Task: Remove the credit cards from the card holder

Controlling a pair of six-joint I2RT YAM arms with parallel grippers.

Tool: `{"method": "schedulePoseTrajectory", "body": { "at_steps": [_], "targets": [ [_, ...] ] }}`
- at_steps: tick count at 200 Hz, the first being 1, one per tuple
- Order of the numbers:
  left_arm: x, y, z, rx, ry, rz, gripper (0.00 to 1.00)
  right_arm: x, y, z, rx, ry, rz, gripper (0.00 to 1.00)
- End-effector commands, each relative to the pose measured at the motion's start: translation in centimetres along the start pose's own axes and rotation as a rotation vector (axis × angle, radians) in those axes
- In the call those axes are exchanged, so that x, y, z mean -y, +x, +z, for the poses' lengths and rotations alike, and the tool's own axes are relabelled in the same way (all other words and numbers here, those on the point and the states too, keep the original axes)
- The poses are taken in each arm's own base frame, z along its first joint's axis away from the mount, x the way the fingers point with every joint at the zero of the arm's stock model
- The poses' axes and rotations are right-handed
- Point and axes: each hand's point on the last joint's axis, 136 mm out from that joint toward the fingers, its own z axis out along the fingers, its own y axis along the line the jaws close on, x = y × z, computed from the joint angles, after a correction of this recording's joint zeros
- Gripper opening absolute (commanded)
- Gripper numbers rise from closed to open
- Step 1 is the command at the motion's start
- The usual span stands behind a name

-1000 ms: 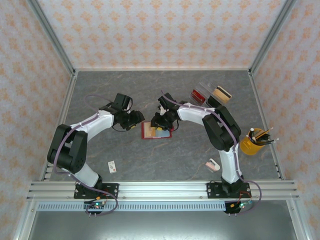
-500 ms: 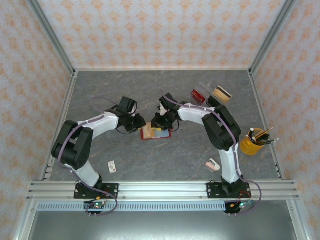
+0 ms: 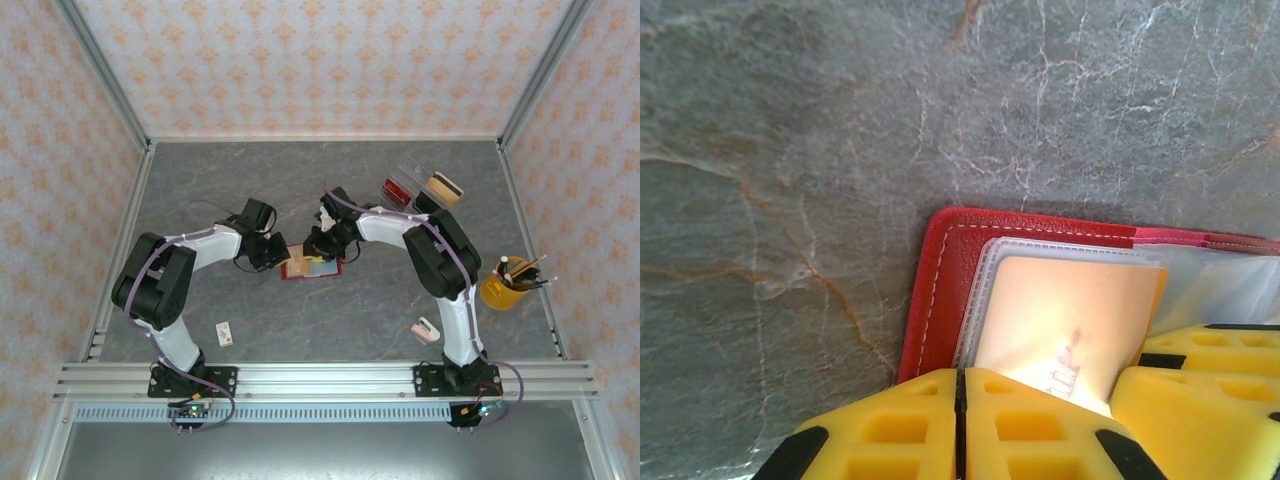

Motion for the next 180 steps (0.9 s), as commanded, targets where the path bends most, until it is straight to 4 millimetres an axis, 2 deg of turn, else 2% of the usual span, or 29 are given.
{"method": "schedulePoseTrajectory", "body": {
  "at_steps": [1,40,78,111,139,180],
  "targets": [
    [-1.6,0.2,1.3,-0.008,-0.062,-0.012,0.1,0.9,0.4,1.1,-0.026,-0.006,0.006,0.21],
    [-2.1,0.3,1.4,-0.01,-0.084,-0.006,0.08,-0.9,0.0,0.4,-0.01,-0.1,-0.005,0.16],
    [-2.2,0.4,1.5,-0.013,-0.083,-0.005,0.07,-1.5,0.1,0.1,-0.019,-0.129,-0.019,0.13],
    [-2.3,0.2,1.2,-0.004,-0.09,0.0,0.09,-1.1,0.0,-0.3,-0.002,-0.121,-0.02,0.06],
    [-2.2,0.0,0.9,0.004,-0.087,0.006,0.15,-0.3,-0.3,-1.3,0.022,-0.101,-0.024,0.0],
    [-1.1,-0.3,0.1,0.02,-0.046,0.018,0.16,0.8,-0.6,-2.0,0.049,-0.072,-0.018,0.0]
  ]
}}
